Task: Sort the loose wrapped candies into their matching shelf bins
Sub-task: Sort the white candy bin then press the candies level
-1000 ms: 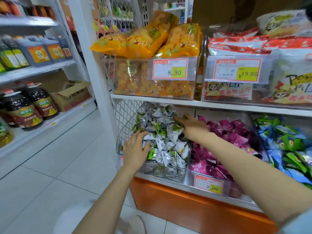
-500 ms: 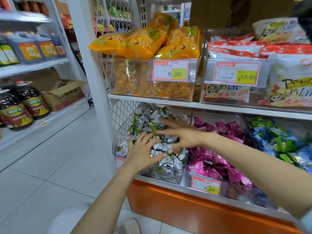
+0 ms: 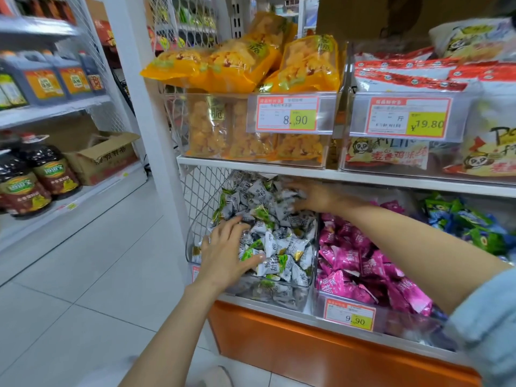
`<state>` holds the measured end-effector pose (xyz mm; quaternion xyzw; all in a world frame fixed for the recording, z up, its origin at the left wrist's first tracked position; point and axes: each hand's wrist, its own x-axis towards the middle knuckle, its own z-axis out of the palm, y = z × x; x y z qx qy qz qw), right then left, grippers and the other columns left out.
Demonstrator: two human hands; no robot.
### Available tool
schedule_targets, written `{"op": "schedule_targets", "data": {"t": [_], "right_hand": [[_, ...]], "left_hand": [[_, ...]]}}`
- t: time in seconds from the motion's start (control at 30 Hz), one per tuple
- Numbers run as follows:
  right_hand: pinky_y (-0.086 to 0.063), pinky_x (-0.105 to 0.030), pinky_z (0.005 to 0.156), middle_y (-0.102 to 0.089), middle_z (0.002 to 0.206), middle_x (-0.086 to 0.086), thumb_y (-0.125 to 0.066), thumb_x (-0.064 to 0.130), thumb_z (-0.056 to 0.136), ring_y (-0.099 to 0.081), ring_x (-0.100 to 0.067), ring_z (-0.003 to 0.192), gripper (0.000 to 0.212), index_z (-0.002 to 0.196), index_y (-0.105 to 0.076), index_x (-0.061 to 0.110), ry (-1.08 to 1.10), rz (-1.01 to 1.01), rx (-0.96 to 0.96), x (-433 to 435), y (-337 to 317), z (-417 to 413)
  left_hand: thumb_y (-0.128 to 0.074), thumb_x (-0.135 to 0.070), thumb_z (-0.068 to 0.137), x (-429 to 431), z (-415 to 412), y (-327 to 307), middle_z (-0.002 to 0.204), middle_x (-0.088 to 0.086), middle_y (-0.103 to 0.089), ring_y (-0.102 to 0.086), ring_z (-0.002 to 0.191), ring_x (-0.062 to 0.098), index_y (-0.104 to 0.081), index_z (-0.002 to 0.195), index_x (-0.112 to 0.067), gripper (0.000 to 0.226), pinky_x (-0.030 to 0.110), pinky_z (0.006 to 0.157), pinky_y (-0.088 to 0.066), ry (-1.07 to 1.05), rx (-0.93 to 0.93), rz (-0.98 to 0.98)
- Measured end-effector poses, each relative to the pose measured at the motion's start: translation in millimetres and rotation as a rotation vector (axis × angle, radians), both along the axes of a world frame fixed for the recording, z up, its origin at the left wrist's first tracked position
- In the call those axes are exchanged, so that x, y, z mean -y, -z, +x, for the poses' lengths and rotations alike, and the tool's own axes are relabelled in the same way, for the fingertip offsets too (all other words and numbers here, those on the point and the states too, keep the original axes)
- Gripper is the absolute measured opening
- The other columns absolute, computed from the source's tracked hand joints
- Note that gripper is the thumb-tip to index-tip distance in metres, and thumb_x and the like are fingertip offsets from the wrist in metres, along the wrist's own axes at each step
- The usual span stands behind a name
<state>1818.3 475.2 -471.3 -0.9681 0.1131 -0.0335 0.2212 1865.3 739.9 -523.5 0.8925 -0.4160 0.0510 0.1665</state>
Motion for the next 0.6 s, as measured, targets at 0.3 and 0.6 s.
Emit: {"op": "schedule_targets", "data": {"t": [0.3, 0.6], "right_hand": [[-0.01, -0.037, 0.114, -0.019, 0.155, 0.008, -0.066, 0.053, 0.078, -0.014, -0.014, 0.142, 0.069, 0.139, -0.036, 0.04, -0.205, -0.07, 0.059, -52.5, -12.9, -28.4], [-0.022, -0.039, 0.114, -0.023, 0.154, 0.009, -0.063, 0.053, 0.082, -0.023, -0.018, 0.14, 0.044, 0.119, -0.057, 0.029, -0.317, -0.21, -0.095, -70.4, 5.9, -28.2]], "left_hand": [[-0.006, -0.097, 0.054, 5.4, -9.8, 0.5, 0.152, -0.014, -0.022, -0.01, 0.141, 0.006, -0.034, 0.138, -0.031, 0.11, 0.047, 0.113, 0.01, 0.21, 0.135, 0.034], [-0.052, -0.075, 0.071, -2.0, 8.0, -1.4, 0.153, -0.008, -0.011, -0.005, 0.142, 0.016, -0.046, 0.127, -0.032, 0.071, 0.056, 0.114, -0.006, 0.01, 0.063, 0.148]]}}
